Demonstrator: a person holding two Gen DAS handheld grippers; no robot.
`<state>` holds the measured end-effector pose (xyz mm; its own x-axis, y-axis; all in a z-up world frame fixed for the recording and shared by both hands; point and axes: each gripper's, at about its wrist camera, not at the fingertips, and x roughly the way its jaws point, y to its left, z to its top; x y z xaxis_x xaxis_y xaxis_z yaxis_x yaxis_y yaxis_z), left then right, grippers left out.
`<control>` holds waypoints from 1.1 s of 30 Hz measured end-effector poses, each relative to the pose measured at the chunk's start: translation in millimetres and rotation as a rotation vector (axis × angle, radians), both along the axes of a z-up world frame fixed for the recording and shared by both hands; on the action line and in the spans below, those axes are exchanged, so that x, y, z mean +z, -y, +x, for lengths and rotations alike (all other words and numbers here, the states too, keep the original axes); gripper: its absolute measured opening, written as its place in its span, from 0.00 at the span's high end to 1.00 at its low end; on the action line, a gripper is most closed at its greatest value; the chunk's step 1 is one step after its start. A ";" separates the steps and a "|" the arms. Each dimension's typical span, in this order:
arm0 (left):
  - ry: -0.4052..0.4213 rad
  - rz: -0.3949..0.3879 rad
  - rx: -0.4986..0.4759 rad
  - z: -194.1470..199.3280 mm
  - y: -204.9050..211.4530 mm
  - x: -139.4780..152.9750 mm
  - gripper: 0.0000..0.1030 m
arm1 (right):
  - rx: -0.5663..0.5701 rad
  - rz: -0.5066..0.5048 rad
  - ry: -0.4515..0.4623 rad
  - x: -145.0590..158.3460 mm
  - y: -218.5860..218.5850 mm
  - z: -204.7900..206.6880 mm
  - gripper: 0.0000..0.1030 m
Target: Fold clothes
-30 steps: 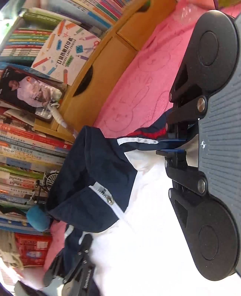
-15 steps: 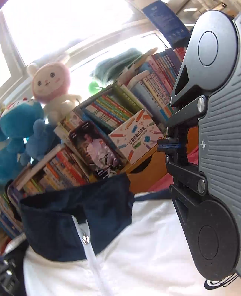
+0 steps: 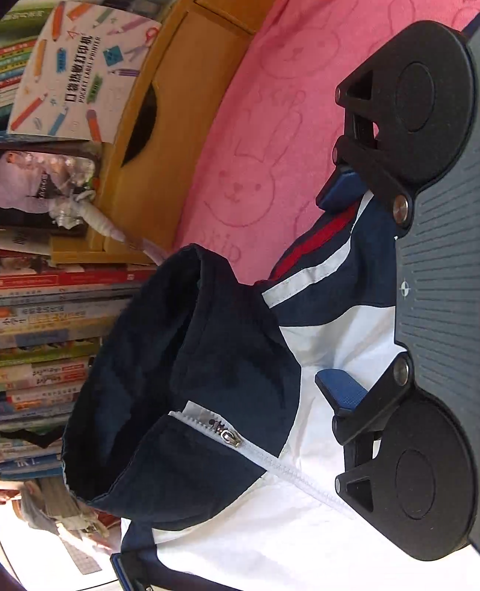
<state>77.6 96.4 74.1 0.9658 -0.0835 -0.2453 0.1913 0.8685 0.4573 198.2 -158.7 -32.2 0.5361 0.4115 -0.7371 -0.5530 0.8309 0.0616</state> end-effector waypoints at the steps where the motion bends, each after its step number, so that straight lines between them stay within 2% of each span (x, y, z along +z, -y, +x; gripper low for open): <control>1: -0.024 -0.013 0.003 3.3 -3.9 -2.5 0.94 | 0.010 -0.015 0.020 0.5 -1.9 -5.7 0.30; 2: -0.056 -0.031 0.001 7.0 -8.1 -5.4 0.95 | 0.019 -0.032 0.040 1.1 -3.8 -11.7 0.45; 4: -0.122 -0.068 -0.017 14.2 -16.4 -11.2 0.94 | 0.031 -0.065 0.071 2.7 -7.8 -22.1 0.66; 6: -0.183 -0.111 -0.077 21.1 -24.4 -16.0 0.90 | 0.034 -0.132 0.114 4.3 -15.1 -32.1 0.81; 7: -0.203 -0.128 -0.098 24.9 -27.0 -17.1 0.85 | 0.035 -0.166 0.136 5.1 -18.8 -37.2 0.85; 9: -0.229 -0.144 -0.100 34.0 -29.2 -17.5 0.70 | 0.033 -0.271 0.217 2.7 -30.7 -48.0 0.89; 10: -0.257 -0.156 -0.115 40.5 -30.6 -18.0 0.52 | 0.035 -0.331 0.265 0.2 -37.5 -54.6 0.90; 11: -0.293 -0.172 -0.139 47.7 -32.2 -18.8 0.29 | 0.037 -0.392 0.313 -2.4 -44.4 -61.3 0.90; 12: -0.332 -0.189 -0.164 54.2 -32.8 -21.3 0.20 | 0.043 -0.443 0.352 -4.7 -50.4 -67.5 0.91; 13: -0.374 -0.205 -0.191 60.5 -33.0 -24.7 0.15 | 0.050 -0.486 0.382 -8.3 -54.9 -72.0 0.91; 15: -0.438 -0.213 -0.226 72.3 -30.8 -33.6 0.14 | 0.063 -0.565 0.437 -15.6 -62.5 -80.8 0.91; 17: -0.468 -0.188 -0.210 81.7 -26.1 -44.2 0.06 | 0.060 -0.592 0.465 -17.7 -64.6 -84.8 0.91; 19: -0.512 -0.193 -0.146 91.5 -25.2 -55.1 0.05 | 0.046 -0.609 0.486 -18.8 -64.9 -86.3 0.91; 20: -0.534 -0.198 -0.112 96.2 -25.1 -60.3 0.06 | 0.034 -0.621 0.503 -18.5 -64.9 -87.6 0.91; 21: -0.556 -0.203 -0.077 100.9 -25.0 -65.6 0.12 | 0.022 -0.641 0.534 -18.6 -65.7 -89.5 0.92; 22: -0.554 -0.228 -0.052 100.3 -25.8 -65.8 0.31 | 0.013 -0.662 0.557 -19.1 -65.8 -90.6 0.92; 23: -0.536 -0.240 -0.030 96.3 -24.7 -63.7 0.67 | 0.005 -0.682 0.579 -19.6 -65.7 -91.5 0.92; 24: -0.518 -0.228 -0.017 91.2 -20.8 -62.0 0.75 | 0.001 -0.697 0.589 -20.8 -65.7 -92.1 0.93; 25: -0.487 -0.202 -0.009 83.5 -15.8 -58.7 0.92 | -0.002 -0.710 0.597 -22.2 -65.7 -92.5 0.94; 26: -0.450 -0.174 -0.001 74.6 -10.6 -54.6 0.97 | -0.010 -0.725 0.627 -22.8 -65.8 -95.5 0.95; 27: -0.412 -0.145 0.006 65.8 -5.4 -50.4 0.97 | -0.018 -0.739 0.661 -23.4 -65.9 -98.9 0.96; 28: -0.355 -0.124 0.009 55.5 -0.6 -42.4 0.98 | -0.035 -0.768 0.738 -23.0 -67.3 -105.2 0.97; 30: -0.209 -0.120 -0.004 27.0 3.2 -13.0 0.98 | -0.085 -0.877 1.021 -18.1 -69.1 -125.1 0.98; 31: -0.167 -0.121 -0.016 17.7 2.4 -1.9 0.96 | -0.114 -0.931 1.180 -13.4 -68.5 -136.4 0.98; 33: -0.111 -0.125 -0.045 4.3 -1.3 15.8 0.96 | -0.098 -0.816 1.110 24.3 -57.8 -148.6 0.98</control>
<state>81.9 97.8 89.9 0.9279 -0.1623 -0.3357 0.2744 0.9067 0.3202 49.5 -100.9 -7.9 0.9968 0.0010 0.0800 0.0708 0.4562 -0.8871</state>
